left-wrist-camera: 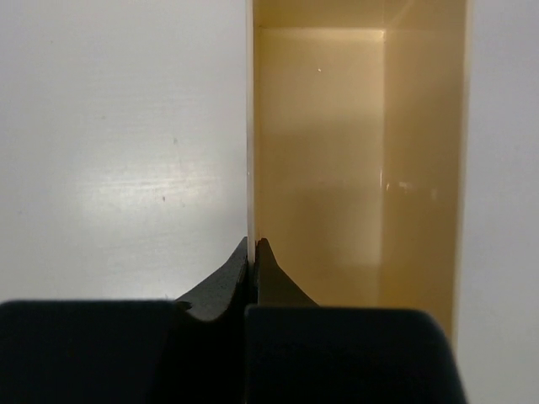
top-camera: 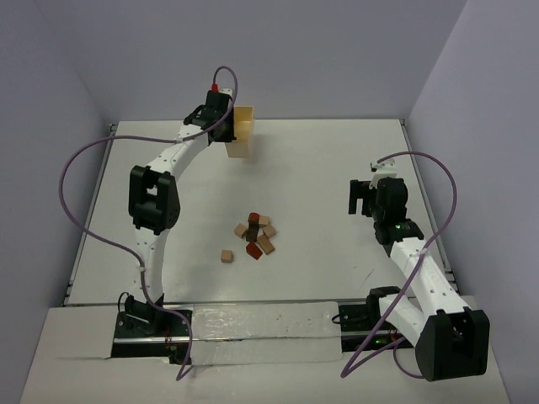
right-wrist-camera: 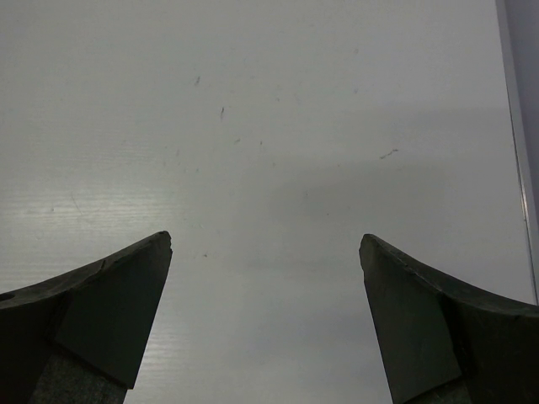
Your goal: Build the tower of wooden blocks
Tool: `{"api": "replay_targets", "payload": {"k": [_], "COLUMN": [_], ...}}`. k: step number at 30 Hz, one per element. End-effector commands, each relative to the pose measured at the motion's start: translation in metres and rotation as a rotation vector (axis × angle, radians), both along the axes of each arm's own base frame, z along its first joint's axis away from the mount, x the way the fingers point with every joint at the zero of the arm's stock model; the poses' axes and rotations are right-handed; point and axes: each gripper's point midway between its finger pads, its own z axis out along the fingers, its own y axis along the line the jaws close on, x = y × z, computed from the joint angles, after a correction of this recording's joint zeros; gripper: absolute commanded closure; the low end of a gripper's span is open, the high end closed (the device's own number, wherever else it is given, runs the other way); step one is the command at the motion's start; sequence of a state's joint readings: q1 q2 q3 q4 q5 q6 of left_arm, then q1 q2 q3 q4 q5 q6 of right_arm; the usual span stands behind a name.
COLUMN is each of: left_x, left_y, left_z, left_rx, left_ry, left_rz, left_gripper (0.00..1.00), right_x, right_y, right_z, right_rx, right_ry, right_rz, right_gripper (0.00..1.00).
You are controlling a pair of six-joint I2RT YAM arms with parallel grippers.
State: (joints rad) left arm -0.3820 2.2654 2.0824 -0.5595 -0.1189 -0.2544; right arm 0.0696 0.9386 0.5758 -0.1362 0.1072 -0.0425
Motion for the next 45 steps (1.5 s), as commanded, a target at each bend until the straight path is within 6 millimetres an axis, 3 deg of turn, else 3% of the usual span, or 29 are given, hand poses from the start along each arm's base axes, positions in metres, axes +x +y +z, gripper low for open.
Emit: {"api": "replay_targets", "payload": {"k": [1,7,14,19,31,36,37,41,45], "left_x": [0.031,0.053,0.067,0.081,0.105,0.105,0.105,0.107,0.108], "left_y": [-0.017,-0.015,-0.005,-0.001,0.0,0.001,0.002,0.001,-0.003], "left_z": [0.007,-0.029,-0.044,-0.049,-0.037,-0.041,-0.041,-0.033,0.011], "left_rx": [-0.063,-0.028,-0.035,-0.033,-0.066,-0.062,-0.061,-0.06,-0.085], "left_ry": [-0.089,-0.101,-0.112,-0.14,-0.235,-0.235,-0.236,-0.251,-0.314], "left_rz": [-0.031,-0.009,0.033,0.069,0.087,0.089,0.089,0.083,0.053], "left_gripper": [1.0,1.0,1.0,0.99,0.89,0.69,0.61,0.42,0.27], "right_x": [0.007,0.008,0.01,0.01,0.01,0.011,0.01,0.01,0.01], "right_y": [0.002,0.003,0.004,0.005,0.004,0.004,0.004,0.004,0.004], "right_z": [0.006,0.002,-0.001,-0.004,-0.009,-0.009,-0.01,-0.009,-0.005], "right_rx": [-0.003,-0.002,0.002,0.004,0.002,0.002,0.001,0.002,0.005], "right_ry": [-0.015,0.002,0.012,0.026,0.045,0.046,0.047,0.044,0.029], "right_rz": [0.009,0.013,0.016,0.016,0.013,0.012,0.011,0.012,0.012], "right_gripper": [0.0,0.0,0.0,0.0,0.0,0.0,0.0,0.0,0.0]}}
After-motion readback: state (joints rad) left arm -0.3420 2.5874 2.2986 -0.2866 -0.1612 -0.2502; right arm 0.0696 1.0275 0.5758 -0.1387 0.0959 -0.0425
